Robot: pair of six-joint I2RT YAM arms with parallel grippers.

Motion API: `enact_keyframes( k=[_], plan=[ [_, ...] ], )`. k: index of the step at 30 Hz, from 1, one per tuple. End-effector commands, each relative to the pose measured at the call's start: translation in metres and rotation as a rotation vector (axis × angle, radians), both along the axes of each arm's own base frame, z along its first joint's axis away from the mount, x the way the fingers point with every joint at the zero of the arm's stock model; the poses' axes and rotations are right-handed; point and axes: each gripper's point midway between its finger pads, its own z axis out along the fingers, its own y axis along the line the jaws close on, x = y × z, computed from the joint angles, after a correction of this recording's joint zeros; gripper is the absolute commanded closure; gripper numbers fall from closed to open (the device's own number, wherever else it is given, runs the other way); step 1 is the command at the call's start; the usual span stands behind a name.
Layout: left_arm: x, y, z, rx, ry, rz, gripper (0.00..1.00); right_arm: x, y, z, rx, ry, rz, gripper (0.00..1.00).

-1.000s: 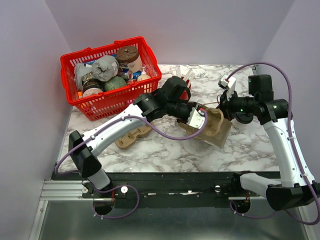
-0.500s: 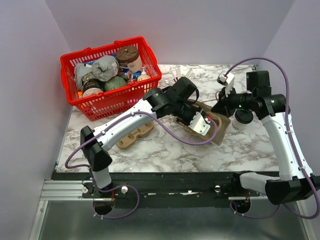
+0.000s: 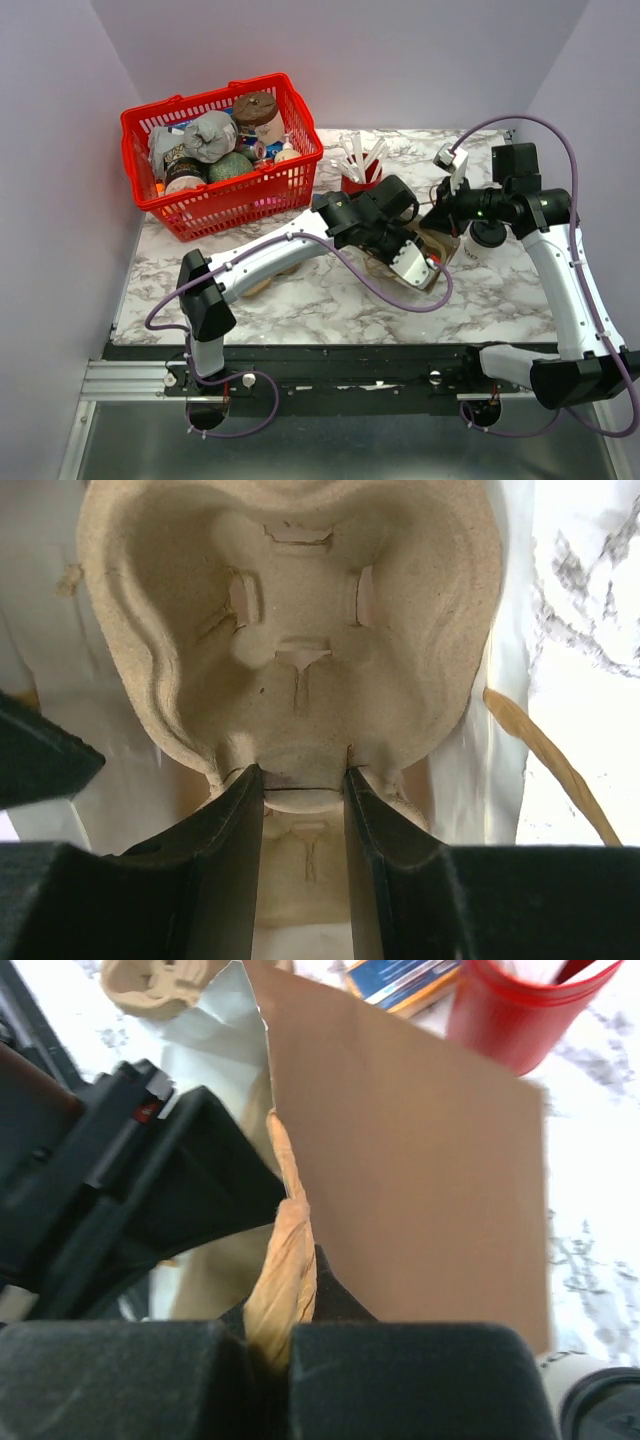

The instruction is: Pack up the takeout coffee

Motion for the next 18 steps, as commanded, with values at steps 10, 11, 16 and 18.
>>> enact_keyframes(
  k=[10,11,16,18],
  plan=[
    [-0.012,0.014,0.044,0.074,-0.148,0.084,1.0,-0.048,0.031,0.026,0.252,0.307,0.017,0.99],
    [-0.015,0.015,0.048,0.06,-0.14,0.089,1.0,-0.049,0.032,0.028,0.264,0.321,0.015,1.0],
    [-0.037,0.025,0.05,0.077,-0.058,0.068,1.0,-0.047,0.036,0.032,0.297,0.396,-0.021,0.99],
    [-0.044,0.03,0.051,0.11,-0.009,0.056,1.0,-0.038,0.035,0.028,0.281,0.403,-0.035,0.99]
  ],
)
